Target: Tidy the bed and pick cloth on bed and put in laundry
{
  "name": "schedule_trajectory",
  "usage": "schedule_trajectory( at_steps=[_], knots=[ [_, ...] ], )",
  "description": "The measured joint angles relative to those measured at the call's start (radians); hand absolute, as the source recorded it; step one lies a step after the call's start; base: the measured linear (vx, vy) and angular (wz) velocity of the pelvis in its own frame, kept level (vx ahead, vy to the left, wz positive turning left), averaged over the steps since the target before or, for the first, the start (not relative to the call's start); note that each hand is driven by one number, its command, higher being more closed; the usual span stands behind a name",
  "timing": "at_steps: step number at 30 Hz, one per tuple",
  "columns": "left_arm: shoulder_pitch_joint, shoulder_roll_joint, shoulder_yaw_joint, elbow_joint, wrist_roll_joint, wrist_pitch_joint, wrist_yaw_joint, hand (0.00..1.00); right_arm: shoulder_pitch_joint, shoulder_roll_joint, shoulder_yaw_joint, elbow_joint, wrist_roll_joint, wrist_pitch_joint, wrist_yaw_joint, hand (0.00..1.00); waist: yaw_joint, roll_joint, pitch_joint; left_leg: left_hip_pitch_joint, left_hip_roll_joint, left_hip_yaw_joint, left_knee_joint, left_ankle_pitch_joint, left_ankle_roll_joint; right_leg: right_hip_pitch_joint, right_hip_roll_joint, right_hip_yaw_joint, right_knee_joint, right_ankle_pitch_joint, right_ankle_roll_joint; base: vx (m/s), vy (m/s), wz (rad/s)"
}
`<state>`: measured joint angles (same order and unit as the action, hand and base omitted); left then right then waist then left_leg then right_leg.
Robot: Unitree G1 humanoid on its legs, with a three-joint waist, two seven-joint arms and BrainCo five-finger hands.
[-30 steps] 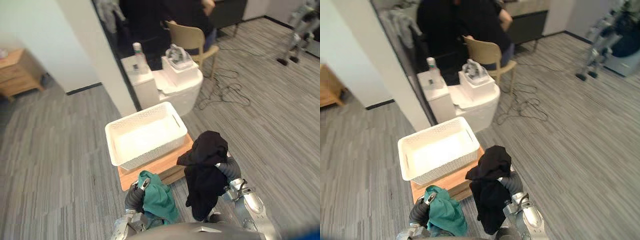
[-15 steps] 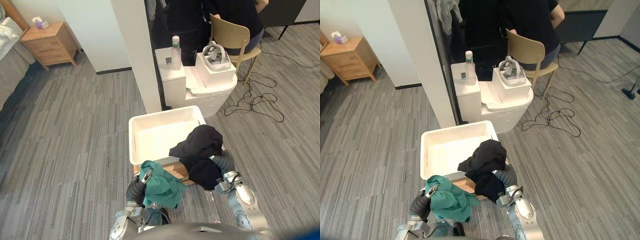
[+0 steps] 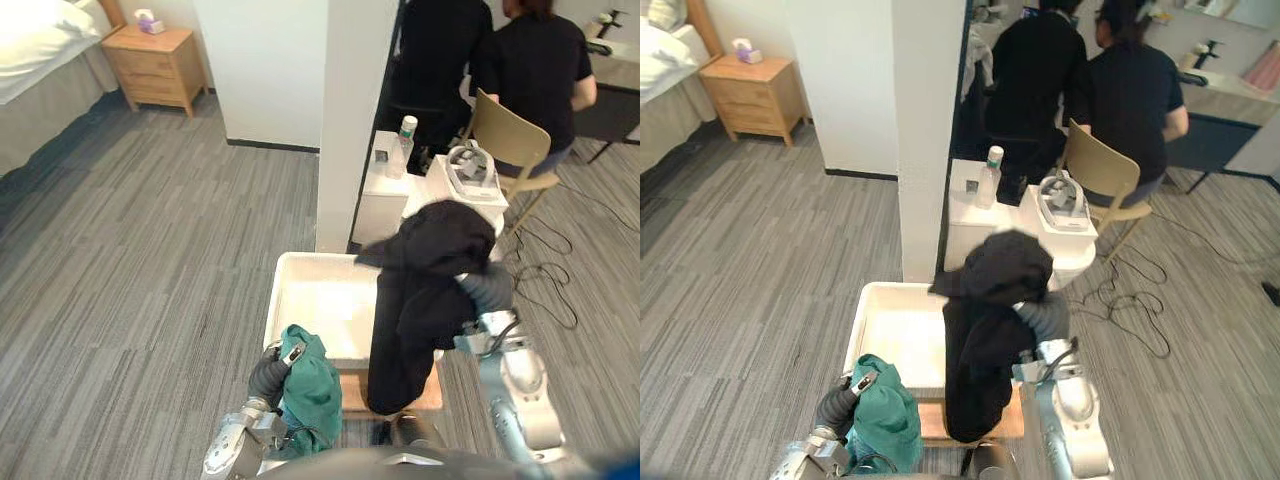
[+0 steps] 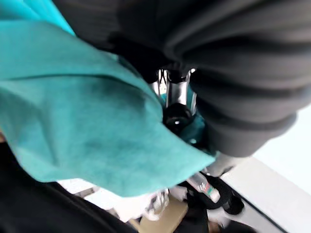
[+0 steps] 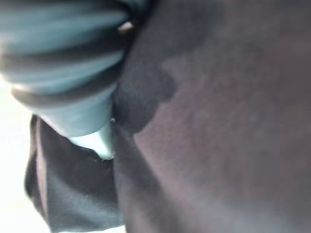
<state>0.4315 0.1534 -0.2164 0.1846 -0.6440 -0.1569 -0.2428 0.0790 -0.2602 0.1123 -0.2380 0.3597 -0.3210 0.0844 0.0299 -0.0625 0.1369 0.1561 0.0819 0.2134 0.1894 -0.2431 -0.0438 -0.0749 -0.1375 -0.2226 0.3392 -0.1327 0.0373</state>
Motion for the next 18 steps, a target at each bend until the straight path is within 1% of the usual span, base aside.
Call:
schedule_trajectory(
  at_steps=[1, 2, 3, 6, 8, 10, 11, 13, 16, 18],
  knots=[
    [-0.004, -0.007, -0.007, 0.002, 0.000, 0.000, -0.004, 1.00, -0.020, -0.011, -0.009, 0.000, 0.003, 0.010, 0.001, 1.00, -0.001, 0.011, 0.002, 0.004, 0.002, -0.001, -0.016, 0.007, -0.005, 0.006, 0.004, -0.006, -0.016, 0.001, -0.001, 0.16, -0.044, 0.13],
    [-0.009, -0.021, -0.008, 0.006, 0.000, -0.001, -0.016, 1.00, -0.043, -0.026, -0.016, 0.000, 0.014, 0.033, 0.000, 1.00, 0.000, 0.025, 0.007, 0.014, 0.002, 0.000, -0.037, 0.017, -0.012, 0.016, 0.007, -0.012, -0.033, 0.004, -0.002, 0.13, -0.029, 0.10],
    [-0.010, -0.027, -0.008, 0.006, 0.000, -0.004, -0.021, 1.00, -0.059, -0.038, -0.020, 0.000, 0.023, 0.058, 0.001, 1.00, 0.007, 0.032, 0.008, 0.024, 0.002, 0.000, -0.055, 0.029, -0.017, 0.029, 0.010, -0.014, -0.050, 0.010, -0.002, 0.10, -0.019, 0.09],
    [-0.010, -0.024, -0.008, 0.018, 0.000, -0.007, -0.023, 1.00, -0.095, -0.040, -0.020, 0.000, 0.029, 0.094, 0.003, 1.00, 0.016, 0.033, 0.008, 0.058, 0.000, -0.004, -0.073, 0.040, -0.020, 0.087, 0.011, -0.031, -0.093, 0.021, 0.008, 0.02, 0.004, 0.19],
    [-0.010, -0.022, -0.009, 0.040, 0.000, -0.008, -0.035, 1.00, -0.153, -0.042, -0.010, -0.001, 0.029, 0.133, 0.007, 1.00, 0.017, 0.032, 0.005, 0.068, -0.004, -0.005, -0.096, 0.044, -0.014, 0.098, 0.010, -0.038, -0.108, 0.028, 0.016, -0.07, 0.035, 0.21],
    [-0.011, -0.015, -0.012, 0.058, 0.000, -0.008, -0.038, 1.00, -0.226, -0.042, 0.011, -0.002, 0.029, 0.191, 0.006, 1.00, 0.022, 0.027, 0.002, 0.061, -0.013, -0.006, -0.120, 0.056, 0.004, 0.100, 0.009, -0.038, -0.144, 0.049, 0.021, -0.11, 0.031, 0.07],
    [-0.011, -0.010, -0.012, 0.059, 0.000, -0.008, -0.038, 1.00, -0.245, -0.042, 0.021, -0.001, 0.029, 0.211, 0.004, 1.00, 0.025, 0.026, 0.002, 0.054, -0.015, -0.007, -0.120, 0.060, 0.008, 0.101, 0.009, -0.038, -0.158, 0.058, 0.022, -0.11, 0.027, 0.07],
    [-0.011, -0.008, -0.012, 0.064, 0.000, -0.008, -0.039, 1.00, -0.279, -0.041, 0.049, 0.007, 0.029, 0.272, -0.016, 1.00, 0.036, 0.027, 0.002, 0.042, -0.024, -0.011, -0.124, 0.072, 0.015, 0.108, 0.007, -0.039, -0.200, 0.086, 0.026, -0.11, 0.030, 0.09],
    [-0.008, -0.009, -0.013, 0.077, 0.000, -0.008, -0.039, 1.00, -0.290, -0.031, 0.097, 0.100, 0.029, 0.310, -0.044, 1.00, 0.042, 0.028, 0.002, 0.039, -0.036, -0.030, -0.153, 0.100, 0.020, 0.121, 0.000, -0.054, -0.237, 0.110, 0.030, -0.09, 0.015, 0.21],
    [-0.004, -0.009, -0.013, 0.077, 0.000, -0.008, -0.039, 1.00, -0.303, -0.018, 0.137, 0.179, 0.027, 0.318, -0.055, 1.00, 0.043, 0.029, 0.002, 0.036, -0.040, -0.032, -0.168, 0.111, 0.020, 0.123, -0.001, -0.058, -0.255, 0.124, 0.031, -0.10, 0.002, 0.07]
  ],
)
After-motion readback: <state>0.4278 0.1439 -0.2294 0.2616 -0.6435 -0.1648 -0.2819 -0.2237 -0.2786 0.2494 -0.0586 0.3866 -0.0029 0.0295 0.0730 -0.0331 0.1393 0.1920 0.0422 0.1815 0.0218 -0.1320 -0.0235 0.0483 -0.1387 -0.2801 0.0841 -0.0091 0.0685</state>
